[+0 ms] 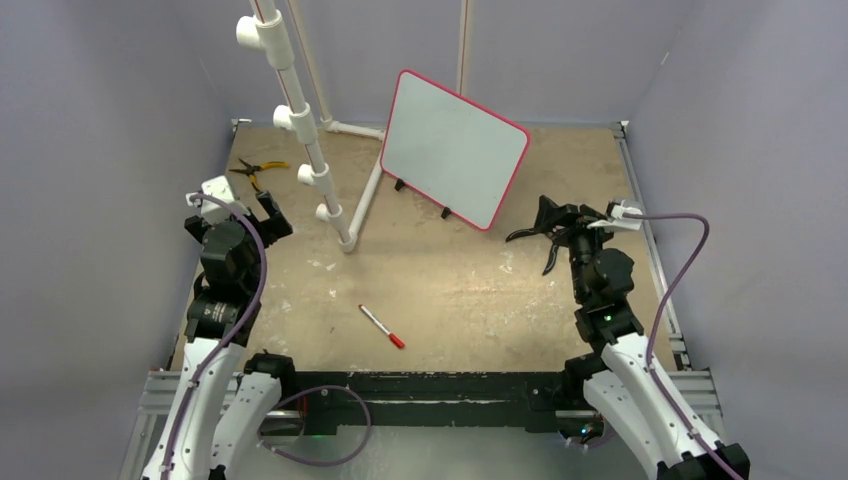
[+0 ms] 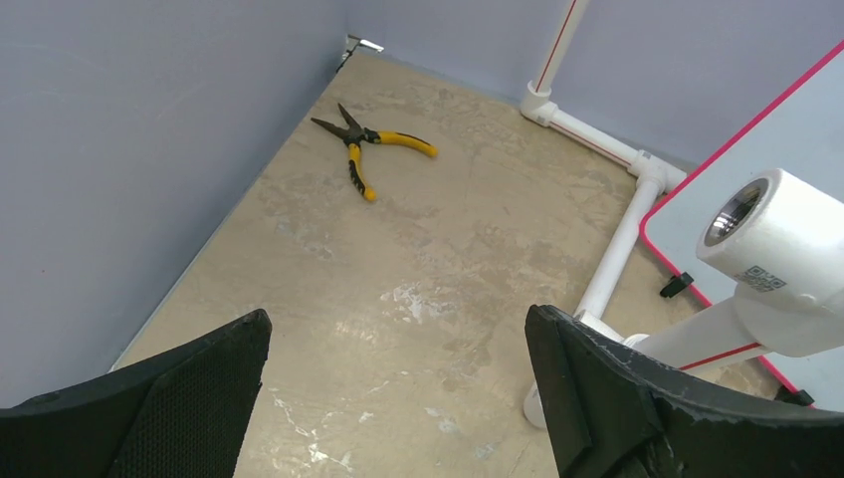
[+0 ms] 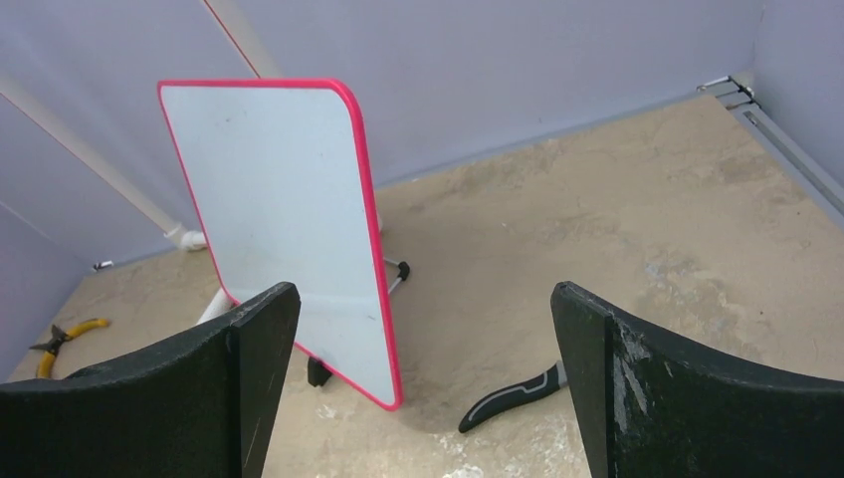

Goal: Write a sentence on the whiteboard
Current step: Move the whiteboard stand to the center of the board.

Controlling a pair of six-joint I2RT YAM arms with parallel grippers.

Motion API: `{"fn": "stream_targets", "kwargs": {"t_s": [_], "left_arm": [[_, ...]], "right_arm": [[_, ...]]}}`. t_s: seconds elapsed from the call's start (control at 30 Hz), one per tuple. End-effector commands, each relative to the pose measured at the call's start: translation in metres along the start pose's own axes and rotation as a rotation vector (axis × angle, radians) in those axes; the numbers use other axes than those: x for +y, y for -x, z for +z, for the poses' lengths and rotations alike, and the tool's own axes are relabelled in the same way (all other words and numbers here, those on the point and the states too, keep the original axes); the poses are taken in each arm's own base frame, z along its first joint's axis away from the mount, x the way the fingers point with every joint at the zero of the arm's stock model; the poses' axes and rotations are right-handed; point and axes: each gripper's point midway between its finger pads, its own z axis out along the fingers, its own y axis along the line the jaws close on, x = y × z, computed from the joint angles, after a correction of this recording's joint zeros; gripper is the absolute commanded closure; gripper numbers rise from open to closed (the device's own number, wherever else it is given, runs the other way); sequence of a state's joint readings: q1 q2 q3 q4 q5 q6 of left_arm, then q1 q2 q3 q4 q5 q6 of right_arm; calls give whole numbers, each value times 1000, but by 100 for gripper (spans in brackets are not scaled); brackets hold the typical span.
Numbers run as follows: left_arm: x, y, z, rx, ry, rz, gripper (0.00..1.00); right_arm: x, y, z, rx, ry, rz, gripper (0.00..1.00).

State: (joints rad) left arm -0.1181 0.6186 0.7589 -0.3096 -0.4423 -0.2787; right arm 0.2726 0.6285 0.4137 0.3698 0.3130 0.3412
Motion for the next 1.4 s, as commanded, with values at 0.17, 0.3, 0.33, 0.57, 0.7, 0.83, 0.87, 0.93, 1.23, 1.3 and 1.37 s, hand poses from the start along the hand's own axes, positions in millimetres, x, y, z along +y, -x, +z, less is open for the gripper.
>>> {"fn": "stream_targets", "kwargs": {"t_s": [0.17,0.3,0.33,0.57,0.7,0.83,0.87,0.93,1.23,1.3,1.37], "left_arm": [[1,5,3,-15,16,-26,1],[1,4,5,-10,23,-25,1],[1,4,5,-10,23,-27,1],[2,-5,10,26,38,-3,1],[2,-10,12,47,36,13,1],[-1,-14,12,57,18,21,1],[-2,-14,12,59,11,22,1],[-5,-15,12,60,-4,24,1],[-10,-17,12,68,-37,31,1],[-11,-17,12,68,-43,30,1],[-12,-17,12,69,-47,30,1]], "right_arm": [[-14,-4,9,17,-126,119,1],[0,-18,13,94,-67,144,1],[5,-23,13,114,-43,147,2],[40,-63,4,240,82,205,5],[59,-102,-4,342,41,228,6],[74,-138,-5,422,11,261,8],[79,-143,-4,428,5,264,8],[87,-159,-1,450,-19,247,8],[129,-209,14,510,-100,261,16],[135,-218,20,522,-117,266,20],[139,-228,26,532,-136,262,21]]}}
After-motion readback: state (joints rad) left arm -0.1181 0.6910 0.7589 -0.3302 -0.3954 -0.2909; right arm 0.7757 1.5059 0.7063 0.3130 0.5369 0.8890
